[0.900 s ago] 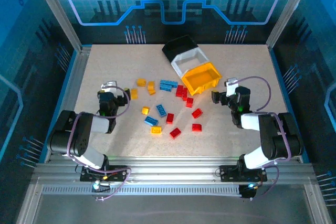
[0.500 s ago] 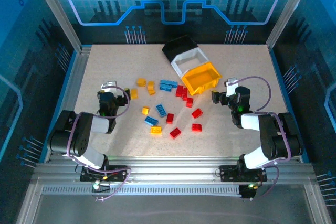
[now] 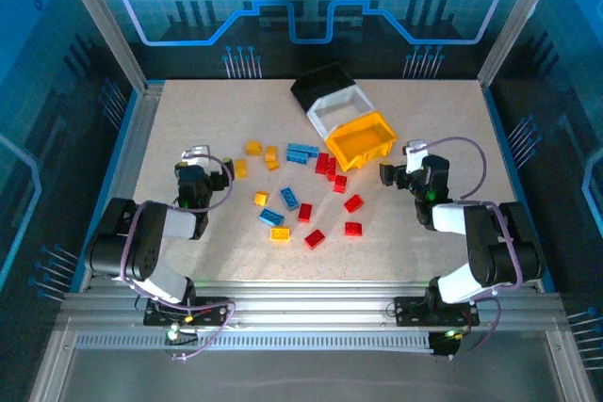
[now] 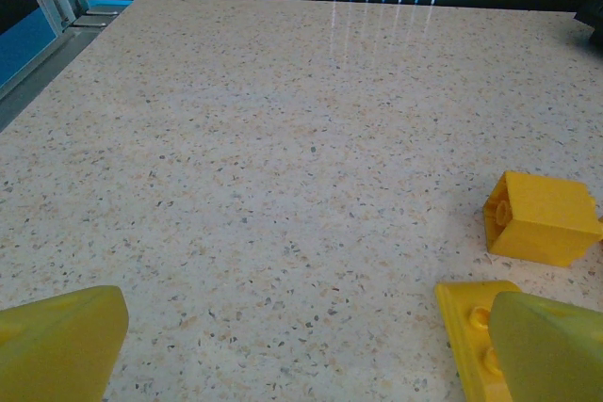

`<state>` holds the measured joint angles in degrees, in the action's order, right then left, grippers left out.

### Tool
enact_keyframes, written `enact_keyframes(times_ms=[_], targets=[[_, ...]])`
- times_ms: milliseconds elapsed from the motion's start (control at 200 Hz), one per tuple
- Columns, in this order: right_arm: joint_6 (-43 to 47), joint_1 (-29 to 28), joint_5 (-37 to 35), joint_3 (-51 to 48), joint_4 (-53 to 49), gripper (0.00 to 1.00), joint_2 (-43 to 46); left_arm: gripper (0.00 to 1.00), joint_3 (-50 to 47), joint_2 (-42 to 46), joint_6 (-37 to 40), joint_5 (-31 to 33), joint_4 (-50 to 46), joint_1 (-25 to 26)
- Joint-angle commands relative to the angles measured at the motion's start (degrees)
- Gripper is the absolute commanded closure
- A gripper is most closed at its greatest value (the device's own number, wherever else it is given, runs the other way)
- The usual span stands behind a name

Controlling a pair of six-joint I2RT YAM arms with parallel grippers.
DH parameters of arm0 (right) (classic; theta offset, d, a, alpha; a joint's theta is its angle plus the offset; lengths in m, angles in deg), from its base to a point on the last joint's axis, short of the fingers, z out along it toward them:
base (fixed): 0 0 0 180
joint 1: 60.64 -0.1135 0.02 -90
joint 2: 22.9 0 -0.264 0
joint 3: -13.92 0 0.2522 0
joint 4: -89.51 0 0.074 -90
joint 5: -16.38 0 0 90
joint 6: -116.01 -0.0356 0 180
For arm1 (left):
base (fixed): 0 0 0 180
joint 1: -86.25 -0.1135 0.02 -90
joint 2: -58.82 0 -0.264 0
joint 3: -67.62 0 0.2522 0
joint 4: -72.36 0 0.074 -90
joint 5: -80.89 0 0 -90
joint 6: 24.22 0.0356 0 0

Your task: Sort the legos into containers by color

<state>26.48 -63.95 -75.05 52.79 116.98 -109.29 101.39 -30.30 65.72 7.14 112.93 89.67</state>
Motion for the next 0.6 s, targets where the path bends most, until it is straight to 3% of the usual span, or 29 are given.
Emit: enact_keyframes(times_ms=[0,500,595], targets=[[0.1,0.3,-0.4,-0.4,2.2,0.0,0.0,0.01,0.7,0.0,-0.9,0.6,1.1,-0.6],[0.1,0.3,-0.4,-0.4,2.4,0.0,-0.1,0.01,0.7,0.0,-0.9,0.6,1.2,-0.6],[-1.2,0.4,-3.0,0.7,-0.6,0.0,1.8,0.01,0.6,0.7,-1.4,2.3,1.0,-0.6]])
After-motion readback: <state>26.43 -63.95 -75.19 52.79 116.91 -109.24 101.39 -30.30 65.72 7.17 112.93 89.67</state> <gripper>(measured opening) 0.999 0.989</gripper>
